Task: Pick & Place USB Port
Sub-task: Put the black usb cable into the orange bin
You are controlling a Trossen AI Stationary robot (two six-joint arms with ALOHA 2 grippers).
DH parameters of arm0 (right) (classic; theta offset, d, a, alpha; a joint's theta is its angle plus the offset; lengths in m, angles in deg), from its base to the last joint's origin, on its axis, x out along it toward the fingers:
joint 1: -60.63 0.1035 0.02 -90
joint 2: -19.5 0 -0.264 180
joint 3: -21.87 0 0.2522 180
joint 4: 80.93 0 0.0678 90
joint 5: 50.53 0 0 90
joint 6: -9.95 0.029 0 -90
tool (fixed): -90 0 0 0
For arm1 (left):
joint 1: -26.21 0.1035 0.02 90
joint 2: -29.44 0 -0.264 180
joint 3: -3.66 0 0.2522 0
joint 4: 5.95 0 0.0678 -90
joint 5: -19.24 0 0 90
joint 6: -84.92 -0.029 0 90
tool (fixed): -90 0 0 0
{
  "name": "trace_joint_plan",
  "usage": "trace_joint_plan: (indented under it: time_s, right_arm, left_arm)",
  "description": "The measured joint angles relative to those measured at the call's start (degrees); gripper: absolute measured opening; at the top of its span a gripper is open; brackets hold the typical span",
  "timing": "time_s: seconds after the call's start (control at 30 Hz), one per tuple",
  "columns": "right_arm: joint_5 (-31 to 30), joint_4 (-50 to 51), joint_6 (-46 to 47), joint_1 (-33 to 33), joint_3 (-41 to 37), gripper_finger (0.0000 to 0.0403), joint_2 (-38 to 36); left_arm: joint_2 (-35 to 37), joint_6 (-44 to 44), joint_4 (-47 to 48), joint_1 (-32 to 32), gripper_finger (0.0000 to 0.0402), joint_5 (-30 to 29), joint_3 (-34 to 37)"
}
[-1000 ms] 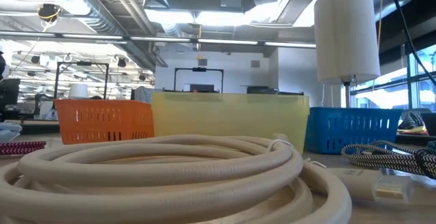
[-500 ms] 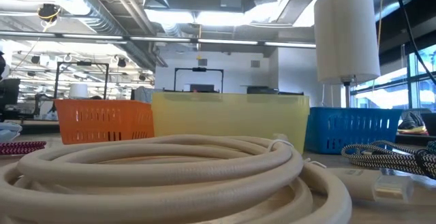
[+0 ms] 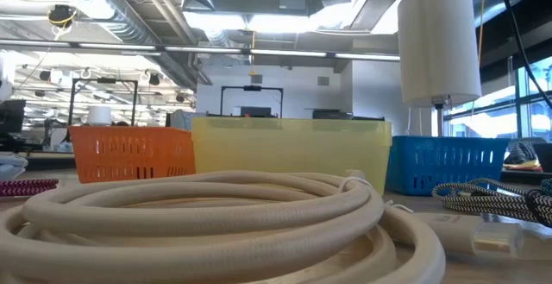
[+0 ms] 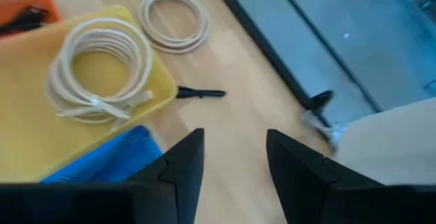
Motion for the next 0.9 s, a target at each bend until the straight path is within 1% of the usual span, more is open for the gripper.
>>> trace_joint_plan:
  time_s: [0.07, 0.13, 0.3, 0.37, 0.43, 0.57, 0.7, 0.77, 0.9]
  right_arm:
    - [-1.5, 0.8, -2.1, 0.0, 0.0, 0.0161, 0.0]
    - [-2.5, 1.5, -4.3, -0.1, 0.0, 0.0161, 0.0]
    - [-3.4, 3.0, -9.6, -1.0, 0.0, 0.0161, 0.0]
    - [-3.4, 3.5, -11.0, -1.6, 0.0, 0.0161, 0.0]
    - [-3.4, 3.4, -12.4, -2.1, 0.0, 0.0161, 0.0]
    - [-3.4, 3.4, -15.2, -3.0, 0.0, 0.0161, -0.7]
    - [-3.4, 3.4, -17.1, -3.7, 0.0, 0.0161, -1.6]
    - [-3.4, 3.4, -17.3, -4.2, 0.0, 0.0161, -2.1]
    - [-3.4, 3.4, -17.4, -4.6, 0.0, 0.0161, -2.3]
  left_arm:
    - [-3.3, 5.9, 0.1, -3.4, 0.0136, -0.6, 0.0]
    - [-6.7, 12.2, 1.0, -6.1, 0.0128, 1.1, 0.0]
    - [-14.7, 29.5, 4.2, -11.6, 0.0101, 11.9, 0.0]
    - [-17.3, 33.7, 4.3, -13.1, 0.0091, 16.1, 0.0]
    - [-19.7, 35.8, 4.3, -14.1, 0.0081, 20.0, 0.0]
    - [-24.5, 35.6, 4.5, -15.1, 0.0065, 28.1, 0.0]
    - [-28.4, 36.6, 3.5, -17.2, 0.0055, 37.5, 0.0]
    - [-29.7, 37.4, 2.0, -18.4, 0.0052, 39.7, 0.0]
    - [-32.2, 37.1, -0.8, -19.9, 0.0053, 40.5, 0.0]
